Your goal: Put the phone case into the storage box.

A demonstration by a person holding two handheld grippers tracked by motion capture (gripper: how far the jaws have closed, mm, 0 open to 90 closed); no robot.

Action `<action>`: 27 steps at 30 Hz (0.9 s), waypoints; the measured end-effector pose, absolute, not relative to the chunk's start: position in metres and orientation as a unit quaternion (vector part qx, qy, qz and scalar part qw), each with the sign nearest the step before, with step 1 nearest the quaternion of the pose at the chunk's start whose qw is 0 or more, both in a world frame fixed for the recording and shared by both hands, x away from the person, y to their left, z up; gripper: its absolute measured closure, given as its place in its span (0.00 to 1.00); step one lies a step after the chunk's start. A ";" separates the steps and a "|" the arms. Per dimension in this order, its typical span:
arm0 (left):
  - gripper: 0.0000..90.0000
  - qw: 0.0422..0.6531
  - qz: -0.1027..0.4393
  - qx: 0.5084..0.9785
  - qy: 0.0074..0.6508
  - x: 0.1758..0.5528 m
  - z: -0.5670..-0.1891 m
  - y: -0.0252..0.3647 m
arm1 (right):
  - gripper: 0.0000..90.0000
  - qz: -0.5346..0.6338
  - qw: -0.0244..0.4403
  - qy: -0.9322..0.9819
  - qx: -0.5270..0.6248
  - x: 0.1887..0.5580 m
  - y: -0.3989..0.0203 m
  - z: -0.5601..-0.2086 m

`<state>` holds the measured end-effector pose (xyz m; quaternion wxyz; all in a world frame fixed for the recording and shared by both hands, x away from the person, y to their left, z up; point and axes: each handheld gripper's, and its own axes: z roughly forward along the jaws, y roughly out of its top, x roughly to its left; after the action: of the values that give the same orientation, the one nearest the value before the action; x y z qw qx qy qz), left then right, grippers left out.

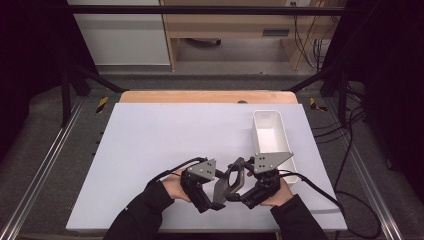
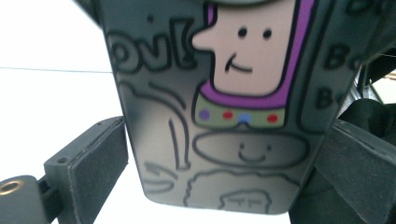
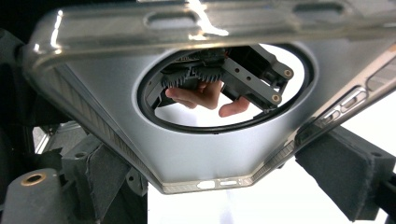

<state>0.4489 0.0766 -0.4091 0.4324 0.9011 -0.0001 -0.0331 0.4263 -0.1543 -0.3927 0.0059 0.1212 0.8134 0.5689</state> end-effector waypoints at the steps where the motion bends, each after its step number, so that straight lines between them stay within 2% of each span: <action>1: 0.03 0.431 -0.032 0.902 0.001 0.449 -0.409 0.078 | 0.14 0.569 0.008 0.813 0.122 0.426 -0.155 -0.392; 15: 0.01 0.443 0.008 0.894 0.067 0.451 -0.411 0.124 | 0.14 0.557 0.031 0.817 0.147 0.428 -0.160 -0.388; 27: 0.01 0.471 0.061 0.866 0.159 0.449 -0.418 0.163 | 0.14 0.552 0.050 0.814 0.174 0.429 -0.165 -0.384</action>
<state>0.4491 0.1628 -0.4176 0.4707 0.8657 0.1588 0.0611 0.4291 -0.1648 -0.3837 0.0498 0.1740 0.8139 0.5521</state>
